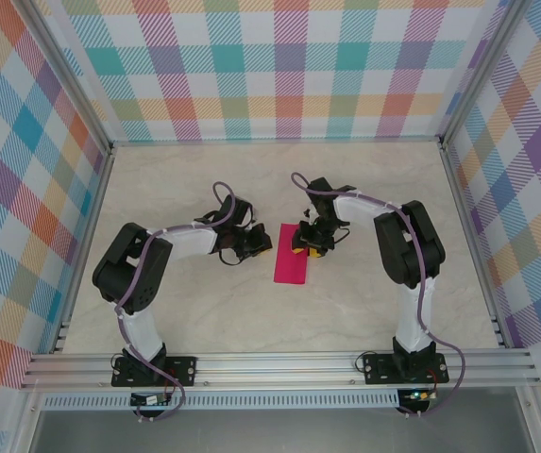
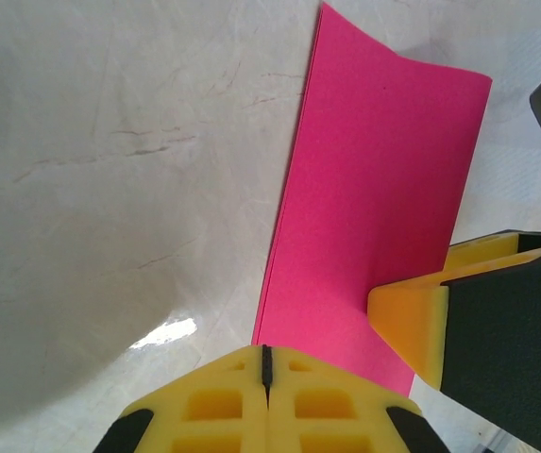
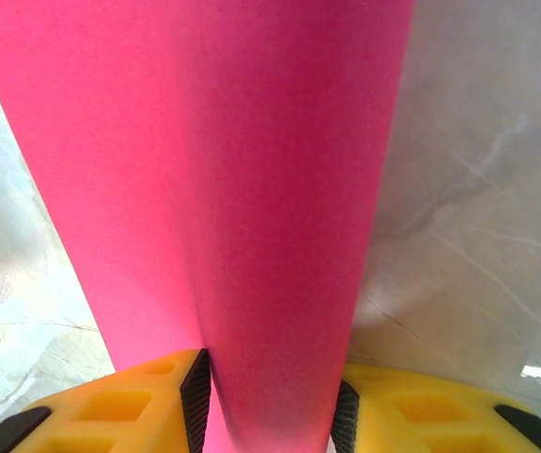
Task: Fold a paper plane with a square sheet of paper (pick it up from the middle)
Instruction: Hold the square sheet of paper at the center of the table.
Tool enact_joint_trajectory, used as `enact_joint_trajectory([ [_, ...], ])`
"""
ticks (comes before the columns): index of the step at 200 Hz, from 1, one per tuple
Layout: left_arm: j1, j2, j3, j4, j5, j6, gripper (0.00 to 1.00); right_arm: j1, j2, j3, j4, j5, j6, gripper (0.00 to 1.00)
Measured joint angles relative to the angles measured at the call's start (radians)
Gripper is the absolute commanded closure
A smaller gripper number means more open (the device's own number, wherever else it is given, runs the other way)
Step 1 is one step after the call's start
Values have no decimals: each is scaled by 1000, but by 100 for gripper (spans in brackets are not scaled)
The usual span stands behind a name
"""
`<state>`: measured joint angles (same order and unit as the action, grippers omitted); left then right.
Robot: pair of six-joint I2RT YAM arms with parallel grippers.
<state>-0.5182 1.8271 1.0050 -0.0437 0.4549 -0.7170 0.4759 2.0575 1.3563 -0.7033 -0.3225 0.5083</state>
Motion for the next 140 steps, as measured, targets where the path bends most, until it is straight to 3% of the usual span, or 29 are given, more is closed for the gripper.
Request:
enact_joint_trajectory([
  [140, -10, 26, 25, 21, 53, 4, 100, 0, 22, 33, -35, -3, 30, 55],
])
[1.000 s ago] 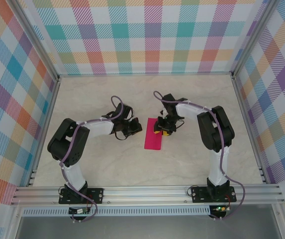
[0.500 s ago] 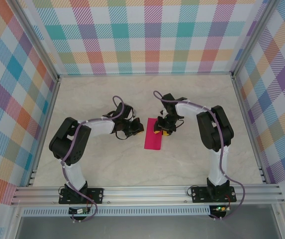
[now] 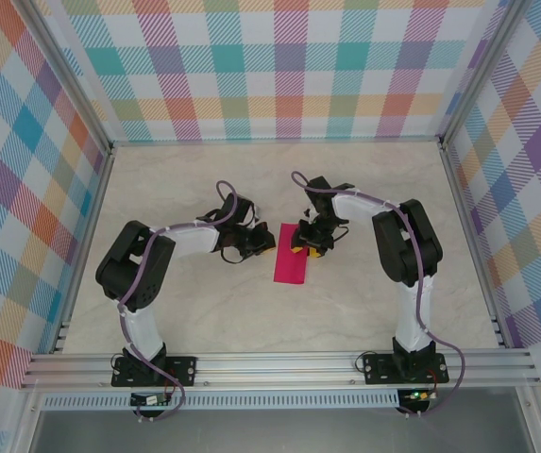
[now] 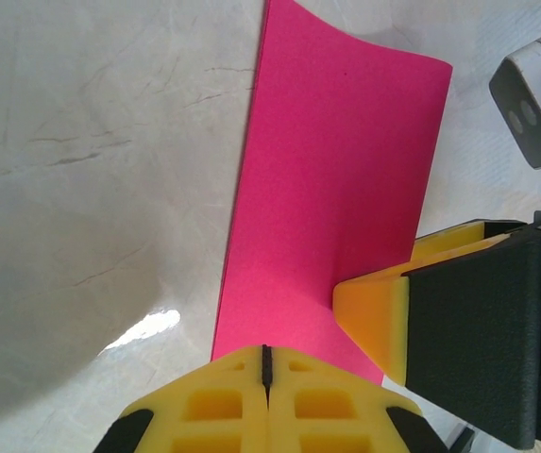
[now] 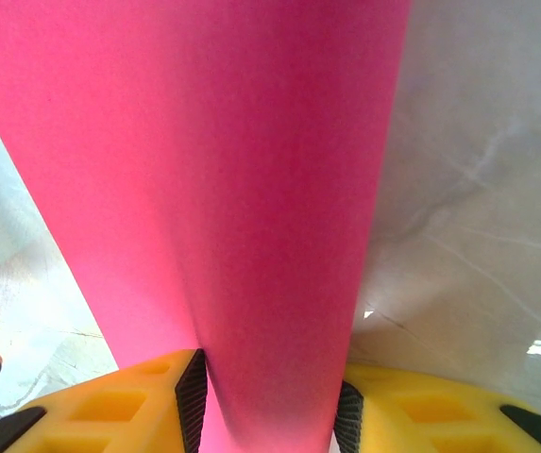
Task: Fold a paper plane with a square sheet of paper (pick it up from the middle)
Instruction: Hold the square sheet of paper at the center of the table.
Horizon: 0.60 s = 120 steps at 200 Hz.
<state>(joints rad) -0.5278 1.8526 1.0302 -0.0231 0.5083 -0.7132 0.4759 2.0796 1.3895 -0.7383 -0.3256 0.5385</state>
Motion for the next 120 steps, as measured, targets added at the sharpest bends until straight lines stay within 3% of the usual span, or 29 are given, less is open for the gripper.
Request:
enact_joint_trajectory([
  [120, -29, 50, 27, -1, 34, 4, 100, 0, 4, 5, -4, 0, 4, 55],
])
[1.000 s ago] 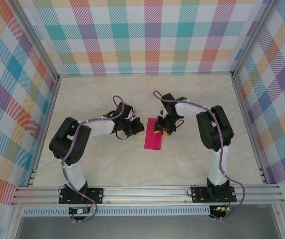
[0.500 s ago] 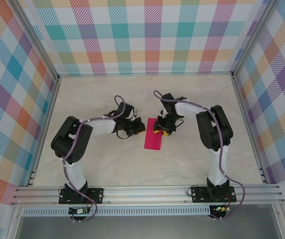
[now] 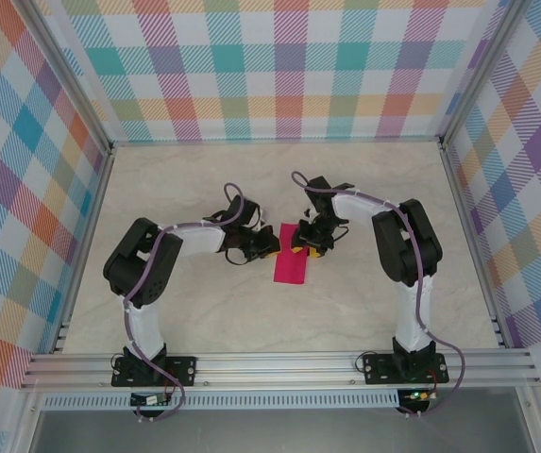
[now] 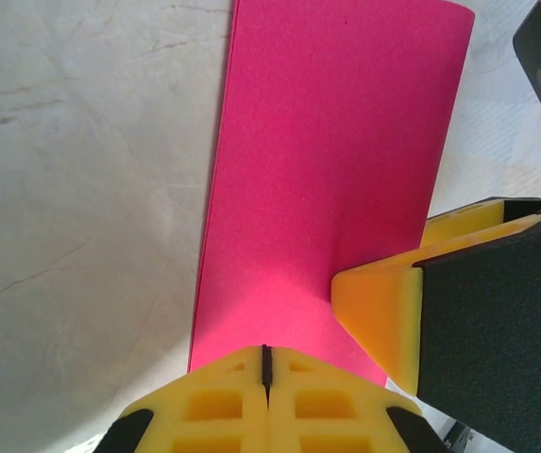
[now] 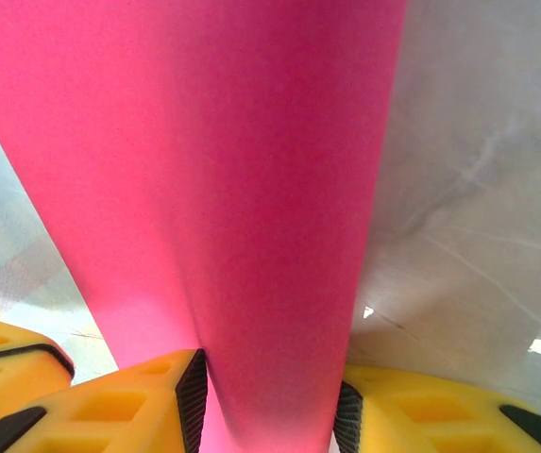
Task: Fold a paper plane with a square sheet of paper (pick it up from the middle)
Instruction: Hold the square sheet of paper at the center of the table.
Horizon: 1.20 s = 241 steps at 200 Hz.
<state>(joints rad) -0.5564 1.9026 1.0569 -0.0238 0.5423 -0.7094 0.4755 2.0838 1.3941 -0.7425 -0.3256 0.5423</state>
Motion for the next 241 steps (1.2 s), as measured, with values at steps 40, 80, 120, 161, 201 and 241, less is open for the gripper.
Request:
enact_joint_trajectory([
  [40, -5, 27, 26, 0, 14, 0, 100, 0, 1, 2, -2, 0, 0, 55],
  [80, -6, 42, 38, 0, 18, 1, 100, 0, 2, 2, -2, -4, 0, 54],
  [120, -6, 47, 41, 0, 18, 4, 100, 0, 2, 2, -2, -4, -3, 55],
  [161, -6, 53, 41, -1, 18, 11, 100, -1, 3, 3, -5, -4, -8, 56],
  [201, -6, 53, 41, 0, 18, 11, 100, -1, 6, 5, -7, -4, -8, 56],
  [241, -6, 60, 42, 0, 18, 12, 100, -1, 7, 7, -10, -4, -8, 56],
])
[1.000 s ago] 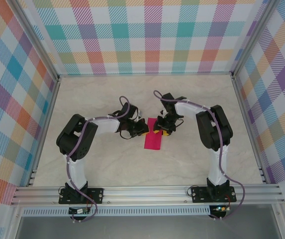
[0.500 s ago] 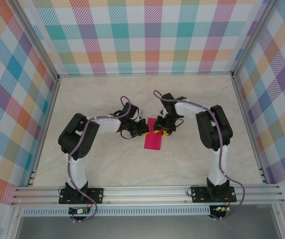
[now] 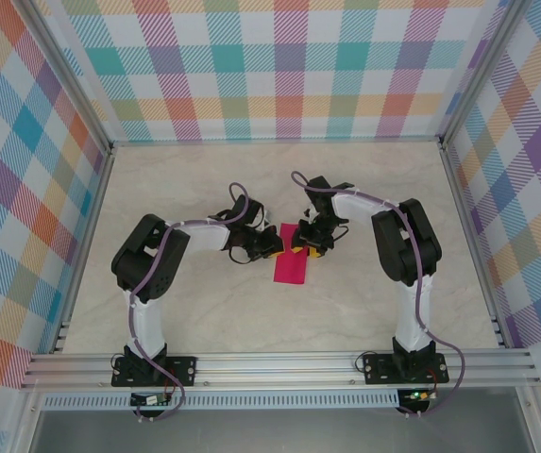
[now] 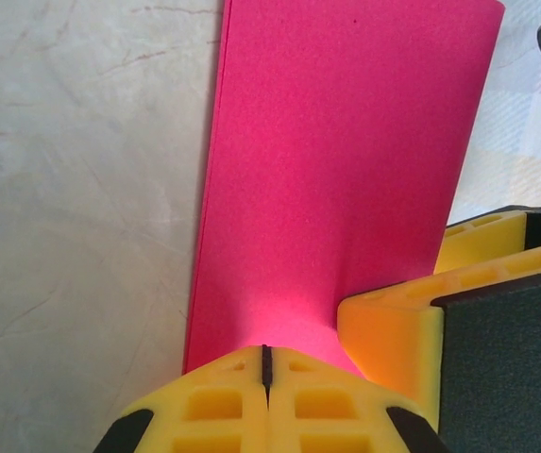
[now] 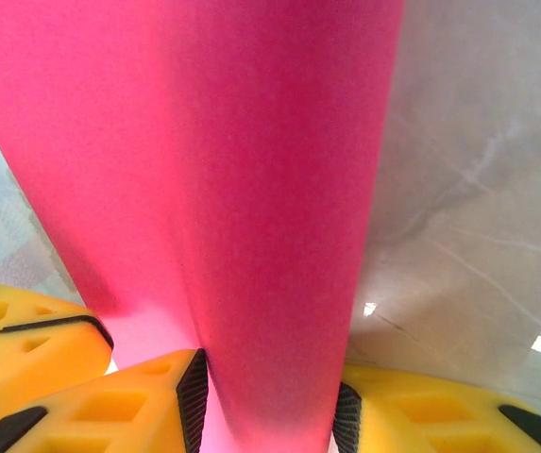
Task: Fold a paper plane with a square sheet of paper (pick it up from the middle)
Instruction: Hold the square sheet of paper at the center of the table.
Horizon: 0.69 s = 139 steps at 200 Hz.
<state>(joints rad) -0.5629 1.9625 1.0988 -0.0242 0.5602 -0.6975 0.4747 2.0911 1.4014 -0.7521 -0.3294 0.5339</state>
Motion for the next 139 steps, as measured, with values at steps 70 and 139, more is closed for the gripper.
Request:
enact_joint_trajectory([
  [70, -1, 13, 0, -10, -3, 22, 100, 0, 0, 1, -1, 0, 0, 56],
  [139, -4, 13, 3, -36, -21, 79, 100, 19, -105, -69, 86, 41, 6, 41],
])
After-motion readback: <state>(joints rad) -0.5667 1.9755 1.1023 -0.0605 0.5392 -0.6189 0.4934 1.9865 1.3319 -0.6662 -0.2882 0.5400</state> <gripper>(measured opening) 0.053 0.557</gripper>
